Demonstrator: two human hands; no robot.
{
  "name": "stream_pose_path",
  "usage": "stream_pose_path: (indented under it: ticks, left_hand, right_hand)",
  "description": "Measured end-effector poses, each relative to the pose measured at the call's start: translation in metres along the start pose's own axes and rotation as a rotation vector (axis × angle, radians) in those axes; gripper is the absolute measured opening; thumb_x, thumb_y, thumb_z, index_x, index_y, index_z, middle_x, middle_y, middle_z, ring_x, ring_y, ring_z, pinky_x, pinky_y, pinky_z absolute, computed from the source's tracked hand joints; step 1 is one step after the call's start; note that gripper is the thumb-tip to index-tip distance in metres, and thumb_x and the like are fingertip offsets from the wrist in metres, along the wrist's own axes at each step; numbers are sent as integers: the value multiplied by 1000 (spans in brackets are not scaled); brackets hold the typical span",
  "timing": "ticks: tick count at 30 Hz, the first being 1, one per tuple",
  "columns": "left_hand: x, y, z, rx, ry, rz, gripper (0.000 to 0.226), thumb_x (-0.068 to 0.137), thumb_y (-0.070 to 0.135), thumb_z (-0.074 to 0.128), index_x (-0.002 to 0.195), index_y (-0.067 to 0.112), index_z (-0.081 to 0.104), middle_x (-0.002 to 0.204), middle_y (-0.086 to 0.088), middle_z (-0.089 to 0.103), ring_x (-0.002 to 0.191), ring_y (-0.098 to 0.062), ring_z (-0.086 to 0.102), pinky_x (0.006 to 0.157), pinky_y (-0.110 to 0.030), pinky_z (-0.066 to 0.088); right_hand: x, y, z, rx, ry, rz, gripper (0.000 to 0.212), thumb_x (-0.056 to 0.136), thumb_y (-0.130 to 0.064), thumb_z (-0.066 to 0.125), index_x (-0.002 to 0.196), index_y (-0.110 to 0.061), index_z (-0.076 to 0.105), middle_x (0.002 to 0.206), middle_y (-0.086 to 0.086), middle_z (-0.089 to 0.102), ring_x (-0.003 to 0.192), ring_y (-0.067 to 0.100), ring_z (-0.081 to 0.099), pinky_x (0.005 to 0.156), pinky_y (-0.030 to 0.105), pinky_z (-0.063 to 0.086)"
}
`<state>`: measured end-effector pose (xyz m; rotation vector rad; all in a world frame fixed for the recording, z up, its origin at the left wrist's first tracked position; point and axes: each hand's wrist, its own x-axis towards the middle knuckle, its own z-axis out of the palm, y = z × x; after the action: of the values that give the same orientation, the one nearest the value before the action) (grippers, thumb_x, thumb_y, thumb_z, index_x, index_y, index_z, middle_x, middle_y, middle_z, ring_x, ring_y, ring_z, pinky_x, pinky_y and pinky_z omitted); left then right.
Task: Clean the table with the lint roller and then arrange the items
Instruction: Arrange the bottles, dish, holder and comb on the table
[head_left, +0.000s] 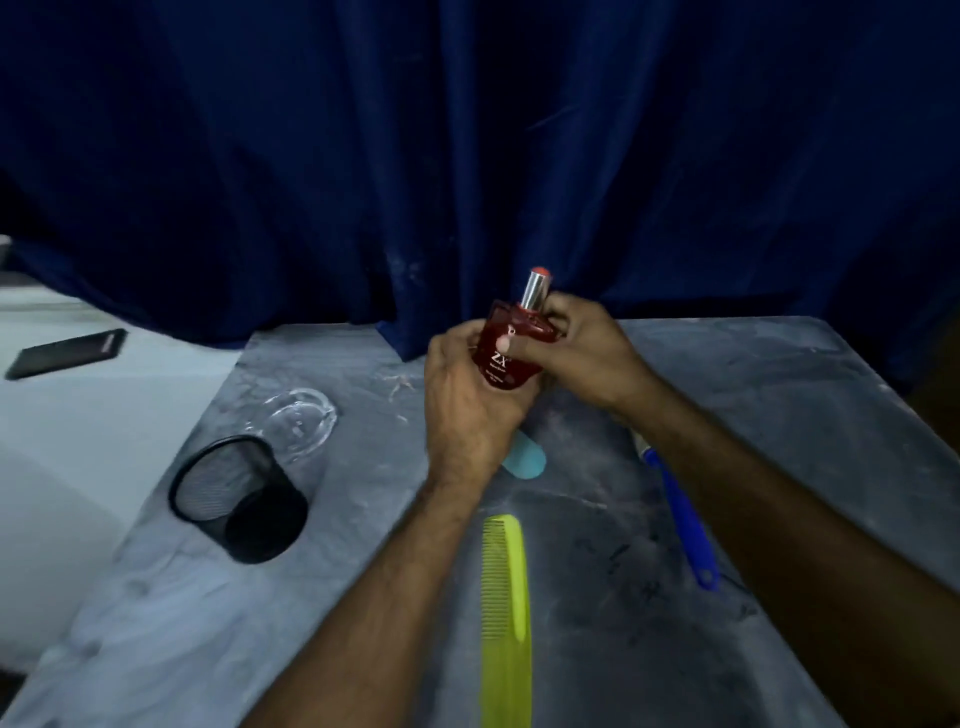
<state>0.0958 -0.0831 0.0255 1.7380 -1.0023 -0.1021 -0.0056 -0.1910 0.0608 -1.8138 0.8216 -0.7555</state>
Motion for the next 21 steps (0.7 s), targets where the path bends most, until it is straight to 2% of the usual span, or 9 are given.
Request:
stream_pose_path:
  ticks: [2,4,8,9,11,13,16,21]
  left_hand:
    - [-10,-8,-17,-13,62,-4,70,72,36,93,132,19,61,117,13,55,117,-19,62,103,-41,55]
    - [-18,-20,-31,-27,83,-22,72,73,33,95,134,18,60,117,18,51,120,-18,61,104,-38,55]
    - [-24,-47,-57,-31,55,-65,82,73,29,94,143,18,54,134,3,54,122,-11,59,104,-18,49]
    - [-23,-54,-61,-34,54,-69,77,75,23,92,143,18,55,135,2,56,124,-12,60,107,-21,50]
    - [-21,-66,-67,-63,66,-98,67,79,7,80,140,18,57,135,0,61,127,-19,61,113,-39,52]
    - [-19,-74,-71,-161,76,-157,64,75,-2,64,136,16,60,134,-6,66,127,-26,63,113,-51,52]
    - [-17,-87,-71,-310,66,-253,70,66,-1,49,133,18,59,133,-13,69,126,-31,67,114,-56,50]
    - [-16,-92,-76,-377,74,-339,68,69,0,51,136,10,60,130,-14,71,122,-31,69,112,-56,52]
  right_hand:
    - [-5,-5,22,-44,-30,-52,38,73,-29,86,103,-15,70,97,5,79,94,23,76,91,52,60]
    - [-9,-7,40,-27,-75,-62,36,71,-29,86,103,-20,71,96,2,79,94,18,77,92,50,60]
    - [-9,-7,76,-35,-106,-92,38,72,-23,85,106,-31,72,97,-5,80,94,11,76,94,46,60]
    - [-8,-7,83,-54,-105,-97,39,73,-21,85,108,-32,71,98,-5,80,95,11,76,95,46,60]
    - [-4,-7,97,-93,-118,-97,42,76,-17,83,114,-29,70,101,-3,79,98,14,75,96,47,59]
    - [-1,-7,110,-148,-137,-88,41,79,-16,82,117,-26,69,105,-1,77,100,17,74,96,47,58]
    - [2,-7,125,-255,-169,-72,42,86,-18,78,125,-25,64,113,0,74,105,18,71,99,45,57]
    - [6,-10,138,-344,-202,-59,45,88,-16,76,131,-21,62,119,4,73,109,21,69,102,45,55]
